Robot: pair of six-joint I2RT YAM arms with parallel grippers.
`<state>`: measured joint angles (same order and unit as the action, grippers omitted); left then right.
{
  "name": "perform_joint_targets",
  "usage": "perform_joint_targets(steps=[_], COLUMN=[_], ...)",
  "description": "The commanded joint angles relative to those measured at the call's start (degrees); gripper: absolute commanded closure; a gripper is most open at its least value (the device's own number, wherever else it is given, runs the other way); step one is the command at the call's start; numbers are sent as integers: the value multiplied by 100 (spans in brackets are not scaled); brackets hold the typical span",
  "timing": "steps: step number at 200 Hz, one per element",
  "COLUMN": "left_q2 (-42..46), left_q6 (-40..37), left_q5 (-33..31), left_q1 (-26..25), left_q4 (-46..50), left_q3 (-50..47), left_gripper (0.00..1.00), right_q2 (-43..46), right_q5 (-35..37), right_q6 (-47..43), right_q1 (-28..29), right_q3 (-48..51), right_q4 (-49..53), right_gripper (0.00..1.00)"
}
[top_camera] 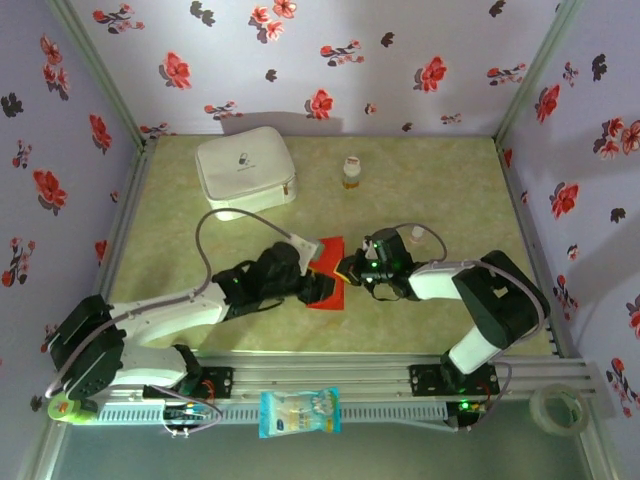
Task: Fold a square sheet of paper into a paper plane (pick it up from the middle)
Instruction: Fold the triangle a second time at the center of the table.
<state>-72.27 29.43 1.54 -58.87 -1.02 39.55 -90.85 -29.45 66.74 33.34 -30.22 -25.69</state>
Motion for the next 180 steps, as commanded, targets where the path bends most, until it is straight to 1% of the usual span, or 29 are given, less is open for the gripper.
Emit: perform_joint_targets(steps=[1, 27, 56, 81, 105, 146, 180], left_q2=[14, -349, -1044, -1475, -1780, -2173, -2241], left_q6=[-672, -983, -1387, -1490, -1569, -1769, -1781], left_q5=[-1177, -1535, -1946, -2105, -2307, -2593, -2716], left_q1=[-417, -905, -1344, -1539, -1591, -1603, -1610], left_q4=[287, 708, 1235, 1342, 1385, 1534, 1468], left_q3=[-58, 225, 730, 1039, 1214, 1450, 1512], left_gripper=[40, 35, 32, 31, 30, 34, 44], right_q2=[129, 153, 138, 143, 143, 159, 170], right_q5=[144, 128, 137, 138, 148, 139, 139], right_q6=[116, 112, 101, 95, 99, 95, 84], right_q1=[-38, -38, -38, -38, -38, -35, -34], right_q3=[-94, -133, -151, -150, -147, -131, -107], right_q4=[206, 291, 337, 340, 354, 350, 361], right_gripper=[96, 96, 95, 95, 95, 95, 94])
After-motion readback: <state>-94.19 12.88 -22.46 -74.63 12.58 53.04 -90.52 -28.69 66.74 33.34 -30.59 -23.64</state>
